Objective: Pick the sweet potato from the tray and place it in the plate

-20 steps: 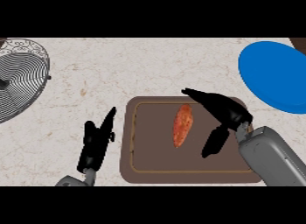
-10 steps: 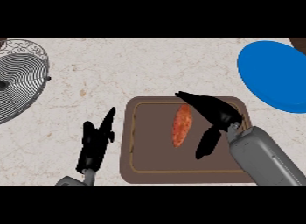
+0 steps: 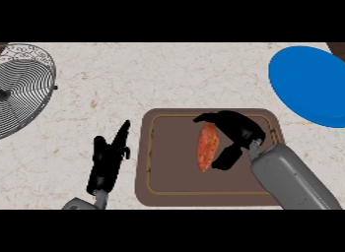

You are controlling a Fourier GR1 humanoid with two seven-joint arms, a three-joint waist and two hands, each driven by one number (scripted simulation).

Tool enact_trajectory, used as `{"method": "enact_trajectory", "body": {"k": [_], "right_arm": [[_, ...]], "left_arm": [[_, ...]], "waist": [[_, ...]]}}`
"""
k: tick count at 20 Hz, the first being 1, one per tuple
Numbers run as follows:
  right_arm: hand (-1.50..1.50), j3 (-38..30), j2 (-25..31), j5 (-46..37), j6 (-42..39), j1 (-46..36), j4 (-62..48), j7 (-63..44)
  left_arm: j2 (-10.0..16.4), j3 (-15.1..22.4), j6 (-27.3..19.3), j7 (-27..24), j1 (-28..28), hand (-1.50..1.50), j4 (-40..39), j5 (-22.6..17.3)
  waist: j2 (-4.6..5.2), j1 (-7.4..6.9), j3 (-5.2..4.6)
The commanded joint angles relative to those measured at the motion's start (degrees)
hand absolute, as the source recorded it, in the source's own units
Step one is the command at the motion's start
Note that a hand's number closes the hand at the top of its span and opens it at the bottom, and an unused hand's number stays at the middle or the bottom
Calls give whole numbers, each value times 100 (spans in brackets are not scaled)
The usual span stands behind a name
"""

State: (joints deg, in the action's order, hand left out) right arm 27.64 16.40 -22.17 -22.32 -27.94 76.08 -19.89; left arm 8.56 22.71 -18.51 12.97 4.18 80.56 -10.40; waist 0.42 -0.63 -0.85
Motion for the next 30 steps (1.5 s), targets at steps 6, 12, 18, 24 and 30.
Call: {"method": "enact_trajectory", "body": {"k": [6,12,18,24,30], "right_arm": [[150,112,17,-566,436,-180,-388,801],[150,-181,169,-995,1170,-179,-361,718],[150,-1058,927,-1144,1683,-547,-1328,1239],[150,-1391,1156,-1373,2248,-882,-1118,1350],[150,-2168,1380,-1448,3231,-1079,-684,1028]], "left_arm": [[783,-654,-274,-50,219,0,85,276],[789,-684,-354,-279,99,0,127,237],[742,-606,-309,-322,161,0,44,197],[811,-614,-283,-260,112,0,-5,134],[861,-566,-369,-242,68,0,114,163]], "waist": [[-29,-74,92],[-56,-27,91],[19,-128,97],[-41,-33,88],[-77,12,86]]}}
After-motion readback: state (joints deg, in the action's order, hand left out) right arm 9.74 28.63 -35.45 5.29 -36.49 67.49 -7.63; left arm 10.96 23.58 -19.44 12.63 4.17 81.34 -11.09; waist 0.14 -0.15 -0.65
